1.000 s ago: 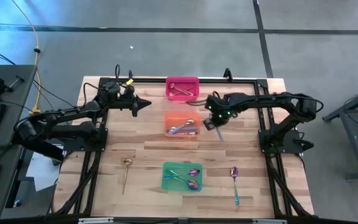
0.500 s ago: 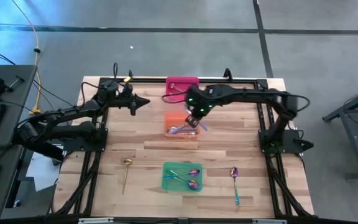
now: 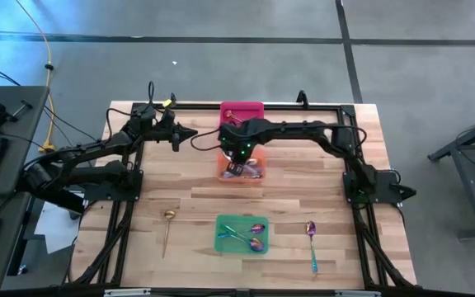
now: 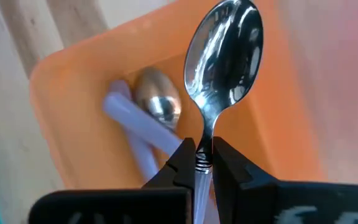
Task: Sort silverware by color (type)
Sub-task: Put the purple spoon into the orange bin, then put the blue spoon into the green bin
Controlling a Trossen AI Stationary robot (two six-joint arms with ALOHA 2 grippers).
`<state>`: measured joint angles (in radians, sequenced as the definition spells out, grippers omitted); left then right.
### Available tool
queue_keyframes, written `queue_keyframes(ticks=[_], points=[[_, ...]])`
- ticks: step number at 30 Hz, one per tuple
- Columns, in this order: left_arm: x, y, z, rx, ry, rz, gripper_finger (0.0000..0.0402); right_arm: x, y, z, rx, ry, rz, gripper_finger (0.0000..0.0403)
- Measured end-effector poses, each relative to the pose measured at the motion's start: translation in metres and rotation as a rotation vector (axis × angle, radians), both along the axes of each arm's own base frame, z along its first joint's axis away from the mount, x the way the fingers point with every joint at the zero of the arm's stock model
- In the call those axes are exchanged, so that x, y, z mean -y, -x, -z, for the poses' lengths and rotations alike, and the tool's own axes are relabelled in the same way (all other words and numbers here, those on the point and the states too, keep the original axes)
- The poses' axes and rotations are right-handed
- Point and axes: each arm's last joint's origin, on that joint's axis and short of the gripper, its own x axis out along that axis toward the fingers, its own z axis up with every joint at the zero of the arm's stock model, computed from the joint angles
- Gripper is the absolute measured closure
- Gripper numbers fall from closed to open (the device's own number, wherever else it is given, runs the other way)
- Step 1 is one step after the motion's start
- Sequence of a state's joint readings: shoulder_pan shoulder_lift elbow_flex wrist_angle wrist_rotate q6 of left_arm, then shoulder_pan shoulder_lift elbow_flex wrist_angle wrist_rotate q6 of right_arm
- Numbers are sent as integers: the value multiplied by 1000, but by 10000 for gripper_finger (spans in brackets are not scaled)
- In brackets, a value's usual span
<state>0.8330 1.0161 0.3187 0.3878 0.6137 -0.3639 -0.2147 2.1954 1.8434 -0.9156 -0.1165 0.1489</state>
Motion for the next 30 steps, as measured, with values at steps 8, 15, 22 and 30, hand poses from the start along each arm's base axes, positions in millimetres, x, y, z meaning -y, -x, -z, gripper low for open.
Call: queue_keyframes(ticks=[8, 15, 22, 30], points=[[0, 0, 0, 0, -1, 2, 401, 0, -2, 3, 1, -74, 59, 338], [0, 0, 0, -3, -16, 6, 401, -4, 3, -29, 12, -90, 116, 272], [0, 0, 0, -5, -17, 2, 401, -32, 21, -71, 17, -69, 93, 305], [0, 0, 0, -10, -41, 8, 401, -82, 61, -85, 11, -51, 254, 396]])
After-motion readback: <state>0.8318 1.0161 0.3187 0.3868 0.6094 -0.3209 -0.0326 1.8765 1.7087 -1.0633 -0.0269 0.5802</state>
